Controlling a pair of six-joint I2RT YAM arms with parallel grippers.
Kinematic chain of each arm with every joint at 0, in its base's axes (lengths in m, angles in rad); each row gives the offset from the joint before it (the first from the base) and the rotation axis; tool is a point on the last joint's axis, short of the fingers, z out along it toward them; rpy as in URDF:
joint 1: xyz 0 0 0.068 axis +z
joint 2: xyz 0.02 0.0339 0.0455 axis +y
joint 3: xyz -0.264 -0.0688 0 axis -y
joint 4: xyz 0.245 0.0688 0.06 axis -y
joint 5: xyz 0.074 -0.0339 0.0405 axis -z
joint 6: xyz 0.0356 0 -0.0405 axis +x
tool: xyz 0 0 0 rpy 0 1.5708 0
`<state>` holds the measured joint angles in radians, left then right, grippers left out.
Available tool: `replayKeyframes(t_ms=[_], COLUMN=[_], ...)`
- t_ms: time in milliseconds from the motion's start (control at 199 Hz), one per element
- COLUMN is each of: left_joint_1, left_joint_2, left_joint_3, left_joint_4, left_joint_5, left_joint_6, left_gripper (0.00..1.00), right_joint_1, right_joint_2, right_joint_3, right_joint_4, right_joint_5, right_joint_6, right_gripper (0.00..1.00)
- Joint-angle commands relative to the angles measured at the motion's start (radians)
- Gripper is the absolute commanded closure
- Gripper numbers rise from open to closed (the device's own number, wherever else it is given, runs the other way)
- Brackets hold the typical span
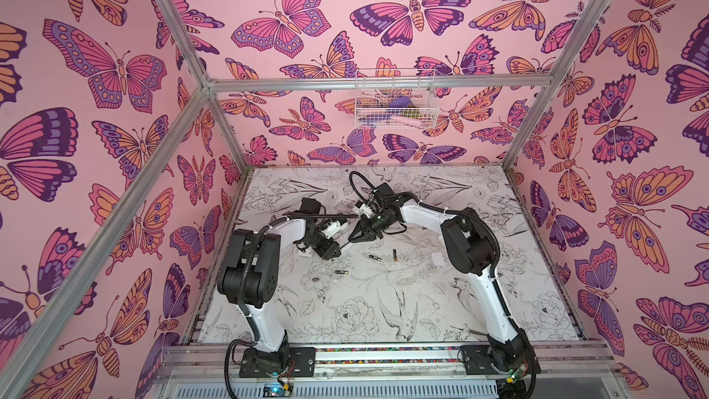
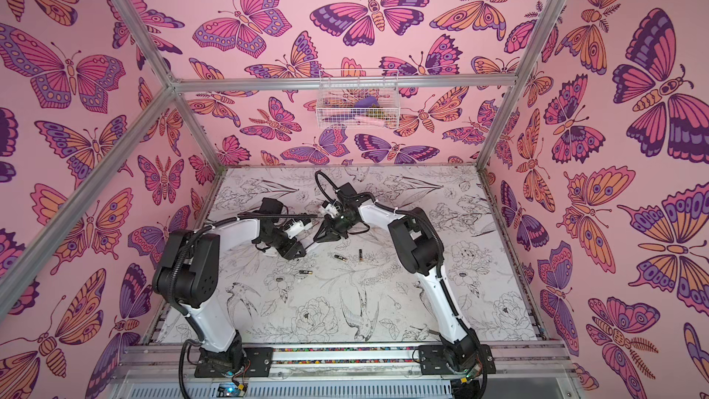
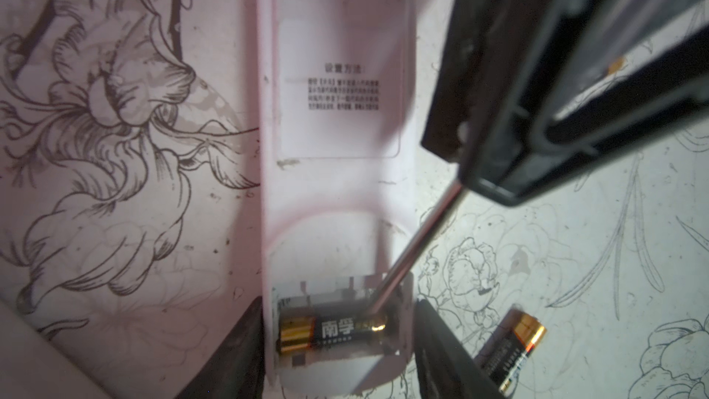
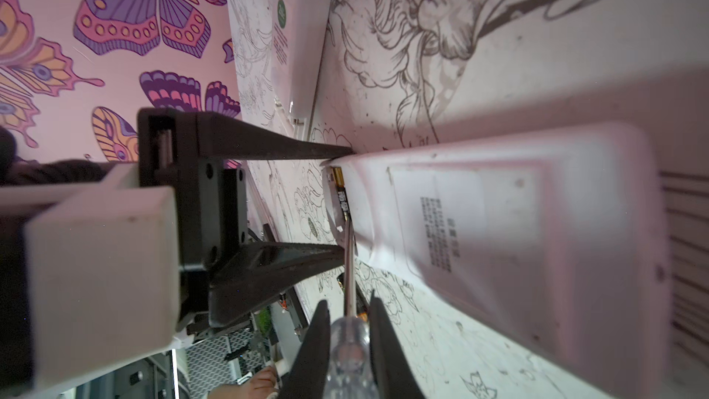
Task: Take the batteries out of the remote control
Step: 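Insert the screwdriver tip beside the remaining AA battery with the right gripper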
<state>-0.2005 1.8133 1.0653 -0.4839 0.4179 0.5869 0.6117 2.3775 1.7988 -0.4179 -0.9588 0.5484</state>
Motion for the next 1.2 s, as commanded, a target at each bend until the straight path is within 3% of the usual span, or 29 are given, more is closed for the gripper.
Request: replayKeyframes(t_ms=[0, 160, 331, 511, 752, 943, 1193], left_joint_1=[-0.002, -0.002, -0.004, -0.004, -0.013, -0.022, -0.034], left_joint_2=[0.01, 0.015, 0.016, 0.0, -0.001, -0.005, 0.007], left_joint_3=[0.002, 0.004, 0.006, 0.004, 0.02, 0.019, 0.025], left_joint_4=[-0.032, -0.035, -0.033, -0.036, -0.046, -0.058, -0.065], left_joint_5=[0.011, 0.013, 0.012, 0.004, -0.045, -0.051, -0.038], left_joint_6=[0.006, 0.008, 0.011, 0.014, 0.041, 0.071, 0.076], left_gripper=[0.47, 0.46, 0.45, 0.46, 0.46, 0.46, 0.47], right_joint_1=[-0.001, -0.019, -0.027, -0.008, 0.012, 0.041, 0.022], right_joint_2=[0.03, 0.059, 0.062, 0.04, 0.093, 0.171, 0.141], right_joint_3=[-0.026, -0.044, -0.047, 0.09, 0.218, 0.3, 0.169], right_joint_4=[0.093, 0.183, 0.152, -0.209, -0.484, -0.515, -0.119], right_joint_5=[-0.054, -0.117, -0.109, 0.063, 0.085, -0.04, -0.154], right_joint_6=[0.063, 0.141, 0.108, -0.148, -0.343, -0.333, -0.021], right_gripper=[1.0, 1.0, 1.0, 1.0, 1.0, 1.0, 1.0])
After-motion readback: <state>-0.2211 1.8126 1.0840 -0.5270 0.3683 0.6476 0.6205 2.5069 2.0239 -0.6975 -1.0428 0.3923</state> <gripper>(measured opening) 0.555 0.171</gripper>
